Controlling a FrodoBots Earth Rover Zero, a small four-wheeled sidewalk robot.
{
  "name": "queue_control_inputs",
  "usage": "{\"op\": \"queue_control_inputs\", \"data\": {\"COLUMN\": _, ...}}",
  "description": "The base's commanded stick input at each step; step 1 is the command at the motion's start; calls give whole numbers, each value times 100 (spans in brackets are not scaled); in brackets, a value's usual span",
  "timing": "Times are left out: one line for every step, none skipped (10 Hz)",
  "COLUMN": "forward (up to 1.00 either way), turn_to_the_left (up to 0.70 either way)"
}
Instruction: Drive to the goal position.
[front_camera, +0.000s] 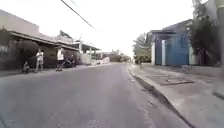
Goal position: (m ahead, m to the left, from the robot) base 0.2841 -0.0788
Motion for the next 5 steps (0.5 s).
{"op": "queue_control_inputs", "data": {"forward": 99, "turn_to_the_left": -1}}
{"op": "queue_control_inputs", "data": {"forward": 99, "turn_to_the_left": -1}}
{"op": "queue_control_inputs", "data": {"forward": 99, "turn_to_the_left": -1}}
{"op": "queue_control_inputs", "data": {"forward": 99, "turn_to_the_left": -1}}
{"op": "queue_control_inputs", "data": {"forward": 99, "turn_to_the_left": -1}}
